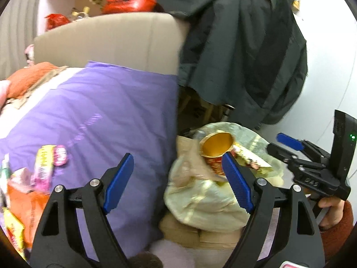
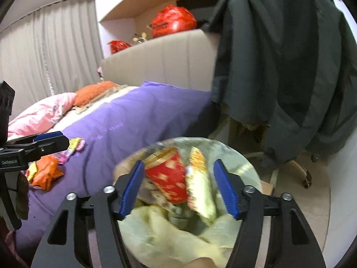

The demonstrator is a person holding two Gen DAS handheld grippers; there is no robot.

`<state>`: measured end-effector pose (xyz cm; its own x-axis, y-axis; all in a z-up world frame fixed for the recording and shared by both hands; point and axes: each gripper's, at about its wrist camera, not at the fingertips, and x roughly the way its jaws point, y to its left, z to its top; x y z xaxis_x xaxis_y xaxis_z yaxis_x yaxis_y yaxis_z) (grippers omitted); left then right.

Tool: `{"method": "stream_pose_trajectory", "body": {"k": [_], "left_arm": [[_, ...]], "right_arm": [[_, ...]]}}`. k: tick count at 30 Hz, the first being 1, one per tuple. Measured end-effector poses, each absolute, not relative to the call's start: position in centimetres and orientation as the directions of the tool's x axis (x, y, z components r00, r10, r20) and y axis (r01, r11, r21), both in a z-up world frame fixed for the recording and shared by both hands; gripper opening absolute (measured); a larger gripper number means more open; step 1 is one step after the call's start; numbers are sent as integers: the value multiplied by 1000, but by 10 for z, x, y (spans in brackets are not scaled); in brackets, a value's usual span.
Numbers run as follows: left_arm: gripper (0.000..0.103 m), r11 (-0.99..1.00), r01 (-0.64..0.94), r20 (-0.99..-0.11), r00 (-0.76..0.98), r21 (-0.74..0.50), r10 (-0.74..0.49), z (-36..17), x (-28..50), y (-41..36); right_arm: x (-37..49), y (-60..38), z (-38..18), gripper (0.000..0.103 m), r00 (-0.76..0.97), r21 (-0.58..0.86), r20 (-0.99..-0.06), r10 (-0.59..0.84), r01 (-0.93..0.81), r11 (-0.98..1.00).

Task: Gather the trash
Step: 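Move both tools back to the wrappers on the bed, then grasp the yellow Nabati pack with the right tool while the left tool grasps a wrapper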

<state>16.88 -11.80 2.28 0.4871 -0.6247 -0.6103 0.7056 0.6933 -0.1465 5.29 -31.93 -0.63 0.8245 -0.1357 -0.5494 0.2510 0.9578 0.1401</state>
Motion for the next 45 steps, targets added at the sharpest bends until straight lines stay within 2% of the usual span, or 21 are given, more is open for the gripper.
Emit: {"method": "stream_pose_trajectory", "body": {"k": [3, 6, 9, 12, 21, 26, 30, 33, 34, 39, 45], "left_arm": [[77, 738, 664, -602, 541, -124, -588, 29, 174, -78], [77, 790, 604, -603, 594, -101, -532, 35, 183, -30], [77, 831, 552, -604, 641, -68, -474, 40, 188, 15], [77, 883, 468, -572, 715, -37, -402, 41, 192, 71], [77, 949, 272, -588, 746, -159, -312, 12, 223, 204], [77, 937, 275, -653, 673, -215, -347, -17, 245, 243], [77, 951, 260, -711, 636, -170, -301, -42, 256, 261], [77, 941, 239, -741, 580, -241, -337, -59, 267, 275], [77, 948, 215, -751, 580, -233, -316, -64, 271, 278], [77, 966, 132, -776, 575, -224, -259, -83, 283, 287], [77, 956, 100, -754, 594, -275, -280, -75, 284, 298]], "right_arm": [[55, -295, 5, 64, 842, 121, -529, -108, 200, 972], [64, -264, 12, 64, 835, 96, -548, -50, 122, 988], [75, -227, 18, 64, 833, 19, -551, -43, 64, 998], [83, -198, 20, 64, 834, -14, -551, -29, 25, 1000], [112, -124, 19, 64, 816, -32, -577, 46, -79, 996], [127, -91, 14, 64, 799, -32, -597, 68, -109, 994], [137, -62, 1, 64, 766, -13, -633, 109, -151, 988], [143, -42, -11, 64, 754, 1, -643, 136, -177, 984], [146, -34, -16, 64, 752, 17, -642, 151, -183, 983], [157, -3, -32, 64, 738, 102, -626, 250, -240, 965], [176, 56, -44, 64, 698, 123, -628, 345, -349, 929]]}}
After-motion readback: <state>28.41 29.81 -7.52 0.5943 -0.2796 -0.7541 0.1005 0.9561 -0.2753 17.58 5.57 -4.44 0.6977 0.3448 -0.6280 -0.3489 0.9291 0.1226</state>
